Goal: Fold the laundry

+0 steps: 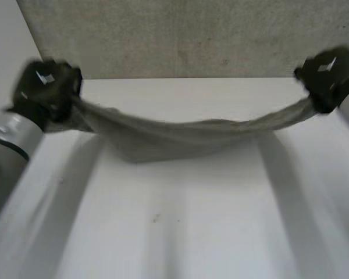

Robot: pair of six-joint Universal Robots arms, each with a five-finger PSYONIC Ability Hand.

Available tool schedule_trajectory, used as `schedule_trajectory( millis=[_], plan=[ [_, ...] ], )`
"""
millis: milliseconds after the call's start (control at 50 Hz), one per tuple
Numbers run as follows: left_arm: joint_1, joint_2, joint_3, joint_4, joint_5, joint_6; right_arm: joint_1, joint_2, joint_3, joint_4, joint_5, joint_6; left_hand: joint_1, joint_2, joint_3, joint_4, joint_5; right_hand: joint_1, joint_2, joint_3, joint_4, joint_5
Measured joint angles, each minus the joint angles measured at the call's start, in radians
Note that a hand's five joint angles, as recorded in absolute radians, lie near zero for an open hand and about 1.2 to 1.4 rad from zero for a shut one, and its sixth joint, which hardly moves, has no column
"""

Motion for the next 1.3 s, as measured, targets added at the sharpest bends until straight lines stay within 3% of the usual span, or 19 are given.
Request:
schedule_trajectory(
  millis=[40,100,120,200,320,440,600,660,780,820,920,1140,1300],
  plan=[
    [0.002,0.072,0.077,-0.148,0.002,0.039,-0.001,-0.037,-0.095,0.099,-0.001,-0.019,0.0,0.0,0.0,0.0,0.0,0.0,0.0,0.0,0.0,0.0],
    [0.003,0.095,0.122,-0.234,0.003,0.061,-0.003,-0.054,-0.151,0.156,-0.002,-0.025,0.0,0.0,0.0,0.0,0.0,0.0,0.0,0.0,0.0,0.0],
    [0.003,0.109,0.172,-0.331,0.003,0.087,-0.004,-0.062,-0.19,0.195,-0.002,-0.028,0.004,0.0,0.0,0.0,0.004,0.0,0.0,0.0,0.0,0.0],
    [0.002,0.068,0.274,-0.521,0.0,0.164,-0.005,-0.046,-0.249,0.277,-0.003,-0.05,0.004,0.0,0.0,0.001,0.004,0.0,0.0,0.0,0.0,0.0],
    [-0.001,-0.079,0.333,-0.603,-0.009,0.236,0.005,0.072,-0.221,0.323,0.004,-0.144,0.004,0.0,0.0,0.001,0.004,0.0,0.0,0.0,0.0,0.0],
    [-0.012,-0.352,0.417,-0.607,-0.041,0.275,0.043,0.254,-0.218,0.327,0.055,-0.24,0.004,0.0,0.0,0.001,0.004,0.0,0.0,0.0,0.0,0.0],
    [-0.046,-0.557,0.71,-0.545,-0.122,0.254,0.083,0.394,-0.461,0.148,0.165,-0.198,0.004,0.0,0.0,0.001,0.004,0.0,0.0,0.0,0.0,0.0],
    [-0.069,-0.586,0.914,-0.385,-0.19,0.203,0.091,0.409,-0.626,-0.075,0.223,-0.118,0.004,0.0,0.0,0.001,0.004,0.0,0.0,0.0,0.0,0.0],
    [-0.093,-0.52,0.989,-0.107,-0.243,0.11,0.092,0.345,-0.629,-0.357,0.249,-0.047,0.009,0.0,0.0,0.001,0.004,0.0,0.0,0.0,0.0,0.0],
    [-0.098,-0.483,0.971,-0.02,-0.251,0.076,0.092,0.308,-0.583,-0.438,0.247,-0.034,0.013,0.0,0.0,0.001,0.006,0.0,0.0,0.0,0.0,0.0],
    [-0.098,-0.442,0.851,0.029,-0.251,0.043,0.088,0.257,-0.434,-0.497,0.207,-0.025,0.014,0.001,0.0,0.001,0.008,0.0,0.0,0.0,0.0,0.0],
    [-0.085,-0.455,0.369,0.067,-0.209,0.041,0.077,0.288,-0.048,-0.473,0.073,-0.022,0.014,0.001,0.001,0.001,0.008,0.0,0.0,0.0,0.0,0.0],
    [-0.078,-0.448,0.053,0.152,-0.159,0.067,0.063,0.336,0.174,-0.38,0.057,-0.05,0.014,0.001,0.001,0.001,0.008,0.0,0.0,0.0,0.0,0.0]
  ],
)
